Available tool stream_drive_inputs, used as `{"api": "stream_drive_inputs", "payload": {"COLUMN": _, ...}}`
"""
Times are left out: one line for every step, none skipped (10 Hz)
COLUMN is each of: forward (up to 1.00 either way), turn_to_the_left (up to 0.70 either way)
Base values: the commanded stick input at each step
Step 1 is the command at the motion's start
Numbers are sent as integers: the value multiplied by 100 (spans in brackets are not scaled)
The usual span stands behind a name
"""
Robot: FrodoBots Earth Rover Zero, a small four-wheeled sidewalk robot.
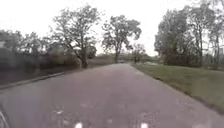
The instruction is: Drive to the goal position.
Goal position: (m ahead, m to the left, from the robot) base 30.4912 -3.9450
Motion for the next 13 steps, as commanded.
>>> {"api": "stream_drive_inputs", "payload": {"forward": 100, "turn_to_the_left": 0}}
{"api": "stream_drive_inputs", "payload": {"forward": 100, "turn_to_the_left": 0}}
{"api": "stream_drive_inputs", "payload": {"forward": 100, "turn_to_the_left": 0}}
{"api": "stream_drive_inputs", "payload": {"forward": 100, "turn_to_the_left": 0}}
{"api": "stream_drive_inputs", "payload": {"forward": 100, "turn_to_the_left": 0}}
{"api": "stream_drive_inputs", "payload": {"forward": 100, "turn_to_the_left": 0}}
{"api": "stream_drive_inputs", "payload": {"forward": 100, "turn_to_the_left": 0}}
{"api": "stream_drive_inputs", "payload": {"forward": 100, "turn_to_the_left": 0}}
{"api": "stream_drive_inputs", "payload": {"forward": 100, "turn_to_the_left": 0}}
{"api": "stream_drive_inputs", "payload": {"forward": 100, "turn_to_the_left": 0}}
{"api": "stream_drive_inputs", "payload": {"forward": 100, "turn_to_the_left": 0}}
{"api": "stream_drive_inputs", "payload": {"forward": 100, "turn_to_the_left": 0}}
{"api": "stream_drive_inputs", "payload": {"forward": 100, "turn_to_the_left": 0}}
